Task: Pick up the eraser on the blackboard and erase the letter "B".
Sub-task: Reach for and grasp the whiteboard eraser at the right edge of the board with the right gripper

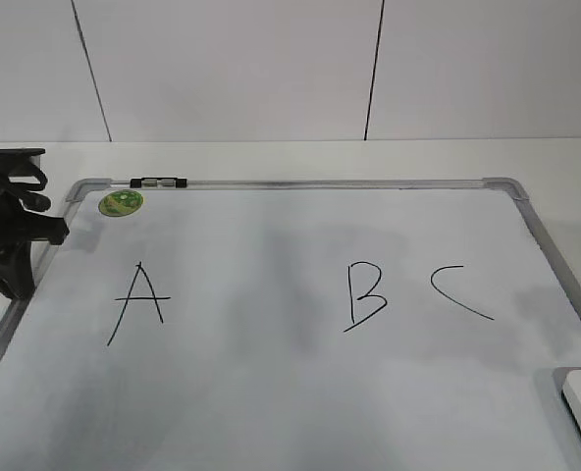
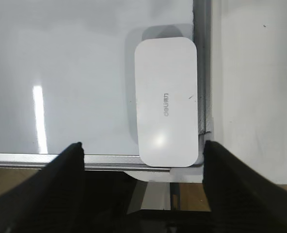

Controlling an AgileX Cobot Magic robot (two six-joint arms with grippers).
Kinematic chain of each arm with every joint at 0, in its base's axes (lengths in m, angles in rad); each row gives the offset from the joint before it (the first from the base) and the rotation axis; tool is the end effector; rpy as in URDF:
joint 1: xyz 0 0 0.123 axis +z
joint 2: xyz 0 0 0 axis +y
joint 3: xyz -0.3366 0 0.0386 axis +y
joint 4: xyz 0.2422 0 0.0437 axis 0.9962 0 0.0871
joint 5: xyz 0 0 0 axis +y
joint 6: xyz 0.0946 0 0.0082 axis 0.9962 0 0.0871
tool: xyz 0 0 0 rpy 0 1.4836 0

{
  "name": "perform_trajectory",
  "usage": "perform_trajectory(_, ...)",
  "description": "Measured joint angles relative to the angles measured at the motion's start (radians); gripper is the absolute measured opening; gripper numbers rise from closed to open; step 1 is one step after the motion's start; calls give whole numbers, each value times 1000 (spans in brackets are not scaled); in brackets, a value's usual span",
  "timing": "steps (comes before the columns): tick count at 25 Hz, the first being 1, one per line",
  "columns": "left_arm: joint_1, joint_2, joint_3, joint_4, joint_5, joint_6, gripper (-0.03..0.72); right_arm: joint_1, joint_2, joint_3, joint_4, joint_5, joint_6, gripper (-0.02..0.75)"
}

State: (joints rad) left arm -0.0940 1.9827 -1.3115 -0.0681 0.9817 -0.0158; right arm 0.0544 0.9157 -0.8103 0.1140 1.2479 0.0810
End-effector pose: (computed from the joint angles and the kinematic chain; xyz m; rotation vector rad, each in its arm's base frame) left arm 0.3853 -0.0417 0.2048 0.0635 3.1377 -0.0893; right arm 0.0987 0.0156 0.3414 0.0656 2.8386 0.1907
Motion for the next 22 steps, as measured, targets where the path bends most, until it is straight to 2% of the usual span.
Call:
perform_trajectory(8, 0, 0, 0, 0, 0, 0, 22, 0, 4, -2, -60, 0, 42, 652)
perform_trajectory(22, 0, 0, 0, 0, 0, 0, 22, 0, 225, -2, -49, -10, 44, 658)
